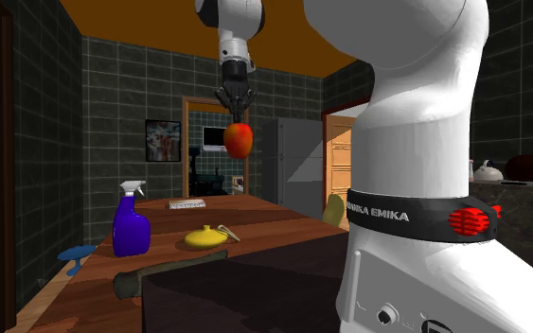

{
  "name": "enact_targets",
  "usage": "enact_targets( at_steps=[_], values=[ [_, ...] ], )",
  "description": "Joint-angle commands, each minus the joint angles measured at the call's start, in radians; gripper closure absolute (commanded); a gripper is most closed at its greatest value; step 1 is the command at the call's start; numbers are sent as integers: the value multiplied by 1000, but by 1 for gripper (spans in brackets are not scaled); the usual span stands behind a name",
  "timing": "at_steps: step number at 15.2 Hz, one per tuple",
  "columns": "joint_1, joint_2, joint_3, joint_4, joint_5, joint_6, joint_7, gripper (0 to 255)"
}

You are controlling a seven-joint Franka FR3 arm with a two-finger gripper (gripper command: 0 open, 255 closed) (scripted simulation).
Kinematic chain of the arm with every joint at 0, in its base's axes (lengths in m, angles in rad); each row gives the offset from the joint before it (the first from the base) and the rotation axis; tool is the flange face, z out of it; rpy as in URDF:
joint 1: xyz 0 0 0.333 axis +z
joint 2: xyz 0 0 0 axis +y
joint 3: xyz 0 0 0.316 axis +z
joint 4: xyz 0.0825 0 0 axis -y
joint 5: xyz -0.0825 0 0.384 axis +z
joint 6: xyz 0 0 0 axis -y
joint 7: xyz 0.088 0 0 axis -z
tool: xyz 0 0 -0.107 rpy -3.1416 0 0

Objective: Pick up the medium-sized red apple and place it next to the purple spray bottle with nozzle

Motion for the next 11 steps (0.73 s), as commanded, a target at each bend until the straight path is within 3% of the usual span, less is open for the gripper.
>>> enact_targets(
  at_steps=[1,11],
  values=[
    [23,28,27,31,8,-4,48,255],
    [128,224,129,274,19,-57,249,255]
  ],
)
